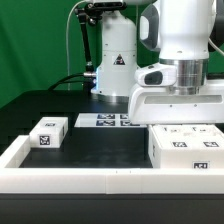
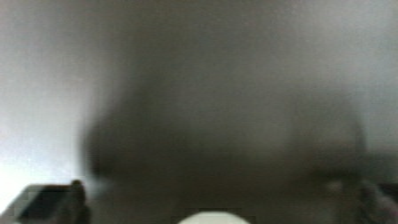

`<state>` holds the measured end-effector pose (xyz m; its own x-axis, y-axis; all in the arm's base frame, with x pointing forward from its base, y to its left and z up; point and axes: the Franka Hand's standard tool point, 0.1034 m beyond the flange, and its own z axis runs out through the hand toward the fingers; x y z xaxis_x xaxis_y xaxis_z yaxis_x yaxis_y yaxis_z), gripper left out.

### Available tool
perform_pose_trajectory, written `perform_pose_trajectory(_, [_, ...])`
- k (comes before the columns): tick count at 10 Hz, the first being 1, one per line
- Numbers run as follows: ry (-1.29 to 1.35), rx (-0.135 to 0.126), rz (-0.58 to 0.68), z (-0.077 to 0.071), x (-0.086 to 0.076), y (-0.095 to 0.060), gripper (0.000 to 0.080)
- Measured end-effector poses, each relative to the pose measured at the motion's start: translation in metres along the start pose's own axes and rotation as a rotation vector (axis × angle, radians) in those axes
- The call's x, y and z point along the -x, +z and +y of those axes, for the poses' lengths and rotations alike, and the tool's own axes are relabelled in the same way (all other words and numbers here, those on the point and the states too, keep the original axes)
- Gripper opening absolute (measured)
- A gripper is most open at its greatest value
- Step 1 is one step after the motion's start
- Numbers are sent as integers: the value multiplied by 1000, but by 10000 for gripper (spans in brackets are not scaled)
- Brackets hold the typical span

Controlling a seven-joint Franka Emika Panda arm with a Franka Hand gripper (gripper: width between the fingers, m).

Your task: Assemble cabinet

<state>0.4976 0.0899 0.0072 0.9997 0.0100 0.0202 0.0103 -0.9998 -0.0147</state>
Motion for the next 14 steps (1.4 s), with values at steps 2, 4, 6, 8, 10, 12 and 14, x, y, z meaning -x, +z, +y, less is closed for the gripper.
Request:
perform_pose_trajectory(2, [-4, 0, 0, 0, 1, 1, 375])
perform_pose_trajectory(4, [-2, 2, -3, 2, 1, 1, 240])
perform_pose_trajectory(6, [-2, 2, -3, 2, 2, 1, 202])
perform_pose_trajectory(8, [-2, 2, -4, 2, 2, 1, 202])
perform_pose_trajectory(10, [-5, 2, -4, 2, 2, 1, 202])
perform_pose_trajectory(12, [-20, 4, -12, 2, 1, -14, 202])
perform_pose_trajectory(14, [-17, 3, -19, 2, -1, -29, 202])
